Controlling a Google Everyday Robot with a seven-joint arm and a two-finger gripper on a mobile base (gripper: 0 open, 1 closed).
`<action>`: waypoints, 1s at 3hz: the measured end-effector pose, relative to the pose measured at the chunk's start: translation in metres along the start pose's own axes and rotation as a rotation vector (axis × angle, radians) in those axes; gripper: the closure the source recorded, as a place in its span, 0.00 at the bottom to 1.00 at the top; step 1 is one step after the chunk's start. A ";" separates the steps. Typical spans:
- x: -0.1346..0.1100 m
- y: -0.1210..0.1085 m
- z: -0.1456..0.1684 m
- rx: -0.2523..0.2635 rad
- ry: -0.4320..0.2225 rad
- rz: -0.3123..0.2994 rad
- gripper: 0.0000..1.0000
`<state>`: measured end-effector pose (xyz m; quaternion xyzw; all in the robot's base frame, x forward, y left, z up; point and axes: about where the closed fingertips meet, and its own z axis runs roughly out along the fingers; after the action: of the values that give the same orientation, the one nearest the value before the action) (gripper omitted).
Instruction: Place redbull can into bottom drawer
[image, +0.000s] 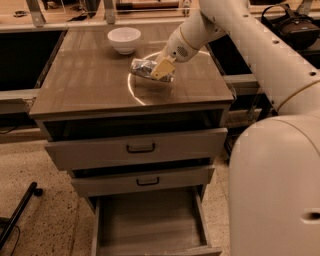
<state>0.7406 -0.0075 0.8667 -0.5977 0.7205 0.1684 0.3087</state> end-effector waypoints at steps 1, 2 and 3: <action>-0.007 0.021 -0.022 0.021 -0.044 -0.010 1.00; 0.006 0.067 -0.033 0.008 -0.095 -0.006 1.00; 0.005 0.067 -0.034 0.009 -0.096 -0.007 1.00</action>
Offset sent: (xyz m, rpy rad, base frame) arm -0.1182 -0.0221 0.0271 0.1526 -0.0698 0.0113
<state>0.6671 -0.0167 0.8800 -0.5900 0.7037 0.1926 0.3459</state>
